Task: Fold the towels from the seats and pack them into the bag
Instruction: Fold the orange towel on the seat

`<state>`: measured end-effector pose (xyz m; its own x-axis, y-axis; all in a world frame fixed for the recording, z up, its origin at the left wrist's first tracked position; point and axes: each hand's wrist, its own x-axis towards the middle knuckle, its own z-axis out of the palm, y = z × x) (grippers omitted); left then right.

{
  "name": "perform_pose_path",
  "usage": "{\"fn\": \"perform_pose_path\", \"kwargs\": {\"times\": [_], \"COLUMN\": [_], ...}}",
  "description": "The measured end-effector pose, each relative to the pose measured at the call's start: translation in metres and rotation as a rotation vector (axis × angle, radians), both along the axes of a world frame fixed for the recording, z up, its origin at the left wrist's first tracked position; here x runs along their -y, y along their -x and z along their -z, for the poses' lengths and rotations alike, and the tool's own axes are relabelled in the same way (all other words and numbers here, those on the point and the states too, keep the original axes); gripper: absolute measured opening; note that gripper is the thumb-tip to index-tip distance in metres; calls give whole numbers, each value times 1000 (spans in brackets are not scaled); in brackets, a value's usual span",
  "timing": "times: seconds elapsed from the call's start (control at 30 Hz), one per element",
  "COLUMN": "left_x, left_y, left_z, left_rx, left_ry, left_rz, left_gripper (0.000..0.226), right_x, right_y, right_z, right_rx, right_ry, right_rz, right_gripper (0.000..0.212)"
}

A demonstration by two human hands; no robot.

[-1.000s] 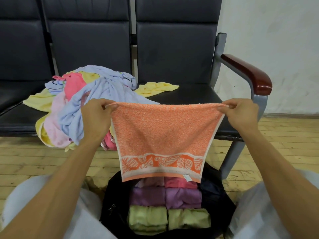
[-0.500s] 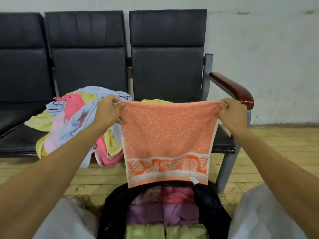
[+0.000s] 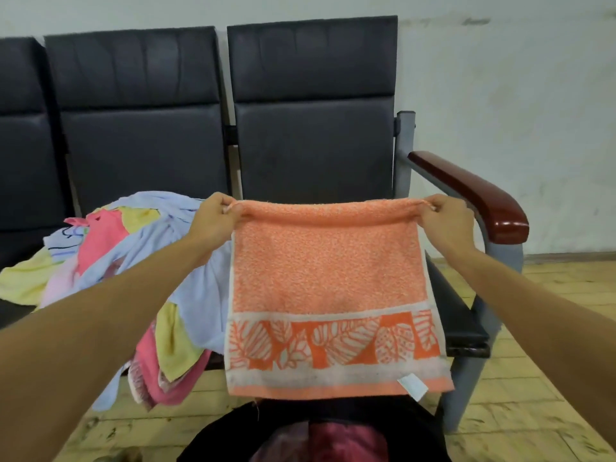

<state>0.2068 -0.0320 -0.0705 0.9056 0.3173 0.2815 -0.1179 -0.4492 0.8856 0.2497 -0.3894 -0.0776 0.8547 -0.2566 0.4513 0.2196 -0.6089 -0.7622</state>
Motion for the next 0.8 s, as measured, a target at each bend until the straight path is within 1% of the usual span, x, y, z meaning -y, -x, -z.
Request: {"fn": "perform_pose_path", "kwargs": {"times": [0.07, 0.13, 0.23, 0.33, 0.43, 0.5, 0.57, 0.7, 0.8], "left_x": [0, 4, 11, 14, 9, 7, 8, 13, 15], "left_y": [-19, -30, -27, -10, 19, 39, 58, 94, 113], "left_z": [3, 3, 4, 18, 36, 43, 47, 55, 65], "left_rx": [2, 8, 46, 70, 16, -33, -71, -170, -269], "left_ry": [-12, 52, 88, 37, -23, -53, -50, -108, -157], "left_rz": [-34, -51, -64, -64, -8, 18, 43, 144, 207], "left_gripper": [11, 14, 10, 10, 14, 17, 13, 11, 11], "right_x": [0, 3, 7, 14, 25, 30, 34, 39, 41], "right_y": [-16, -27, -30, -11, 16, 30, 40, 64, 81], "right_z": [3, 3, 2, 10, 23, 28, 33, 42, 53], "right_rx": [-1, 10, 29, 28, -18, -82, -139, -204, -247], "right_ry": [-38, -67, -96, 79, 208, 256, 308, 371, 431], "right_rz": [-17, -43, -82, -88, -115, -141, -156, -169, -222], "right_gripper": [22, 20, 18, 18, 17, 17, 17, 19, 22]}}
